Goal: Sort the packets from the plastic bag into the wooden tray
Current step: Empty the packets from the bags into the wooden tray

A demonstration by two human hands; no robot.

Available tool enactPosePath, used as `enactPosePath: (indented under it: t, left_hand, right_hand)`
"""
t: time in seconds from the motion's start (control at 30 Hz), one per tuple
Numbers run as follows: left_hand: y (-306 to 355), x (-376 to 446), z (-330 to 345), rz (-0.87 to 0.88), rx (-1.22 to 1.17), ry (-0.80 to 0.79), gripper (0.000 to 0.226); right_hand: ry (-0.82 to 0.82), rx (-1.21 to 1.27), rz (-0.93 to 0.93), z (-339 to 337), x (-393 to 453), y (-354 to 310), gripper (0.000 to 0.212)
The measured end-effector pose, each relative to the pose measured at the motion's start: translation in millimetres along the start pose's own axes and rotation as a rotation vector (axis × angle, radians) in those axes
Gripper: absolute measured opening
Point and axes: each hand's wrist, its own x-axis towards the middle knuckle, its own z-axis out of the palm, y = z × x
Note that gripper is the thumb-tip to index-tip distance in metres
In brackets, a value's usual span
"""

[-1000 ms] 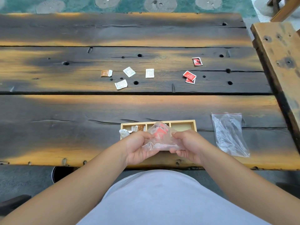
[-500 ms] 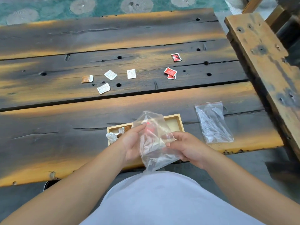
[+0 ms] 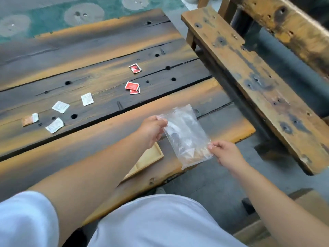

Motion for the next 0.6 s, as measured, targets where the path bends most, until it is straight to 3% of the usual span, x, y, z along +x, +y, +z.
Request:
enactPosePath:
  t: [0.27,0.47,0.6]
  left_hand:
    - [61.6,63.2,90.5,0.235,0.473,-0.039,0.017]
    - [48.0,130.7,130.9,0.377,0.988,-0.058,0.020]
    - [32.1,157.5,144.0,0.371,1.164,-0.072,0.028]
  right_hand:
    - [0.193,0.146,0.098,-78.3,77.2,7.9,0.014]
    - [0.316,0.138,0.165,-99.9,124.9,39.3,0.019]
    - [0.353,0.164,0.232,-97.9,148.7,67.4,0.019]
